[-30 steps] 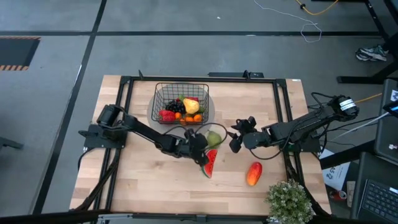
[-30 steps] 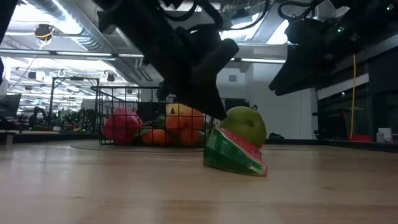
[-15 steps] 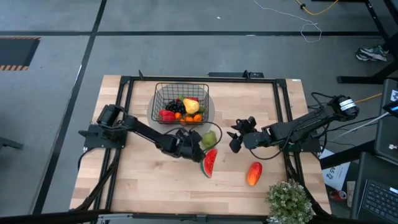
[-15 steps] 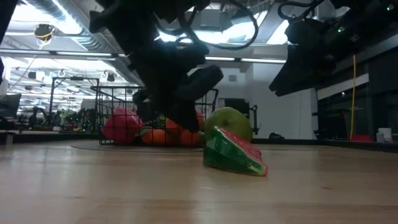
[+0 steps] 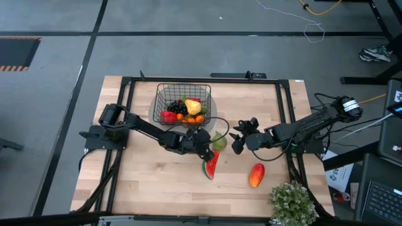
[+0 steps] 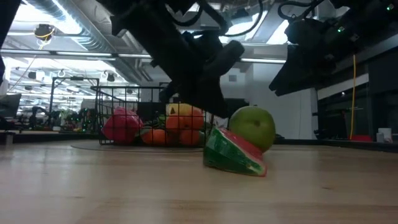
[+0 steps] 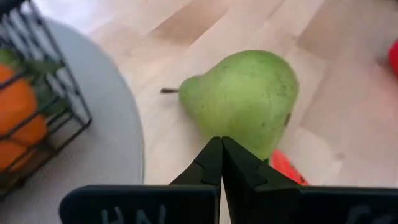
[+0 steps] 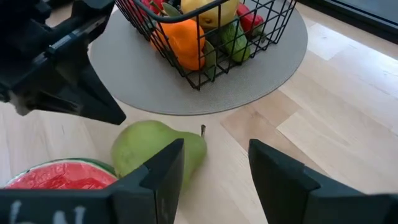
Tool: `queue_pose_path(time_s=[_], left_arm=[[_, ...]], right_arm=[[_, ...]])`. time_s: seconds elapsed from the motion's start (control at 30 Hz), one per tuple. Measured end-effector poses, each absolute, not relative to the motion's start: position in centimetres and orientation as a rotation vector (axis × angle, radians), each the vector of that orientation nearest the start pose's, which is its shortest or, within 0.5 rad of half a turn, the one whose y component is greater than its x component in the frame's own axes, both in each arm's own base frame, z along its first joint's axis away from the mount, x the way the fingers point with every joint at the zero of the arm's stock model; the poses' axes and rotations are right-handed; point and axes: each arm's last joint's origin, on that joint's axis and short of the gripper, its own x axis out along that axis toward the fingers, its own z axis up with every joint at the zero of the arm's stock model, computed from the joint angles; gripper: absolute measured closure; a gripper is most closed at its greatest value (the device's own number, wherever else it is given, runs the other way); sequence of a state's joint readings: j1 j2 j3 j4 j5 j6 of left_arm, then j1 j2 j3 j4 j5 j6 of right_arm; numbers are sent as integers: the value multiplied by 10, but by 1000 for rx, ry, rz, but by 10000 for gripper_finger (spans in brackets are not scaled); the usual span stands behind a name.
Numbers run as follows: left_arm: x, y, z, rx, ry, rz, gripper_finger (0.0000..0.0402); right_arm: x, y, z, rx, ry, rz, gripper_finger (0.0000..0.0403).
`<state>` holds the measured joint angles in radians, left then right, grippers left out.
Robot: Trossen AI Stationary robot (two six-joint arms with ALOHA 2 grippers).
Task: Build produce basket
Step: Put the green pear into the wire basket
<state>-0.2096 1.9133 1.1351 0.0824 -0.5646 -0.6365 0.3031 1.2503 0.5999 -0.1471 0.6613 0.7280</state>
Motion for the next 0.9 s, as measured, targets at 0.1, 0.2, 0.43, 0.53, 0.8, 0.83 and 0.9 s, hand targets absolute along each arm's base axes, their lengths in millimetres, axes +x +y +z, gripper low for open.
queue_pose_path(time_s=[0.1, 0.2, 0.43, 0.53, 0.8, 0.83, 0.9], left_arm=[[392, -71, 167, -313, 487, 497, 401], [392, -77, 167, -288, 500, 451, 394], [390, -97, 182, -151, 487, 365, 386], [393, -103, 196, -96, 447, 343, 391], [379, -114, 223, 114, 496, 494, 397], [379, -115, 227, 127, 488, 528, 397], [371, -115, 233, 173, 510, 580, 398]], right_arm=[[226, 52, 189, 319, 542, -569, 221], [226, 52, 189, 319, 542, -569, 221], [233, 51, 196, 357, 459, -550, 221], [237, 49, 200, 360, 418, -535, 221], [252, 40, 182, 411, 501, -482, 221], [253, 38, 176, 406, 521, -492, 221], [258, 34, 166, 391, 539, -538, 221]])
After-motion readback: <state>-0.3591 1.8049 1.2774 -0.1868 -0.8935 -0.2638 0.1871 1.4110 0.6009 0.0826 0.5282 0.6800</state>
